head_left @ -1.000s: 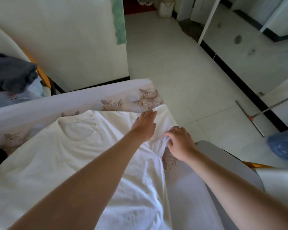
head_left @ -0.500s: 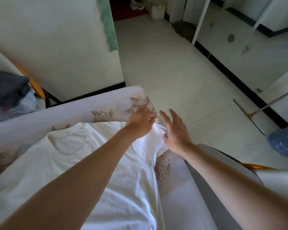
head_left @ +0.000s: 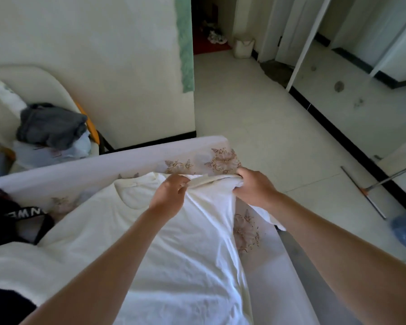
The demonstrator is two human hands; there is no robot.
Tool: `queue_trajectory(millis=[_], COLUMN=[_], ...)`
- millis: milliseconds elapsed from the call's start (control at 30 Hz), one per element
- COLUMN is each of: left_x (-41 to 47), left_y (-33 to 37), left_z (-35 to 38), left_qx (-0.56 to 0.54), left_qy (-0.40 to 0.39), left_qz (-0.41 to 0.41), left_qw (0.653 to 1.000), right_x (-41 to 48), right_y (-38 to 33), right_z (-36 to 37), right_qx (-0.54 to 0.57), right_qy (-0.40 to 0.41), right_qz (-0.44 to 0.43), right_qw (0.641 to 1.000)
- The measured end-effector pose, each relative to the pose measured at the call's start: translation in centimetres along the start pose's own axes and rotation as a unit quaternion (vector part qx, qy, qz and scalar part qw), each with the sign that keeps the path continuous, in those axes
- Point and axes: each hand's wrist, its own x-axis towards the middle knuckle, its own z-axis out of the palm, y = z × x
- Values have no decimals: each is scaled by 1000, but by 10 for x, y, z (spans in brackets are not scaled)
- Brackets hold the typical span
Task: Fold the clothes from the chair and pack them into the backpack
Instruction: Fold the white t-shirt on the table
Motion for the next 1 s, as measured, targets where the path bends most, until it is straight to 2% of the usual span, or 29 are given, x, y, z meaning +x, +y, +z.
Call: queue_trajectory(millis=[33, 100, 167, 233, 267, 333, 400, 500, 567, 600, 667, 767, 900, 933, 1000], left_x=[-8, -23, -38, -55, -64, -82, -95, -109, -110, -109, -103, -95, -88, -87, -83], left_y=[-8, -23, -33, -44, -52, -71, -89, -100, -101, -100, -94, -90, -88, -85, -74], left_z=[-4, -11, -18, -23, -25, -27, -24, -12, 1, 7, 13, 18, 19, 17, 11], left_qx=[-2, -20, -65, -91, -88, -59, -9, 66, 126, 158, 203, 211, 144, 111, 41], left_qy=[6, 28, 70, 105, 110, 105, 80, -65, -144, -148, -100, -59, -57, -52, -49], left_qz=[-5, -12, -14, -33, -52, -75, -50, -18, -32, -38, -45, -63, -73, -70, -59], left_qw=[1000, 999, 995, 990, 989, 990, 996, 996, 981, 975, 973, 974, 985, 990, 996], right_x=[-3, -9, -18, -28, -32, -36, -36, -36, -33, -30, -23, -7, 0, -3, -8], right_y=[-18, -59, -94, -116, -121, -114, -98, -73, -66, -65, -67, -70, -79, -86, -105], right_z=[3, 16, 42, 68, 79, 95, 105, 116, 124, 128, 136, 138, 128, 125, 119], right_qx=[19, 18, -5, -39, -47, -51, -80, -96, -76, -58, -12, 43, -12, 5, 139], right_qy=[36, 73, 34, -50, -81, -86, -92, -155, -173, -158, -110, -72, -50, -42, -54], right_qz=[-25, -130, -236, -273, -263, -222, -145, -20, 10, 20, 71, 151, 120, 107, 78], right_qw=[999, 989, 971, 960, 960, 970, 982, 983, 982, 985, 991, 985, 991, 993, 986])
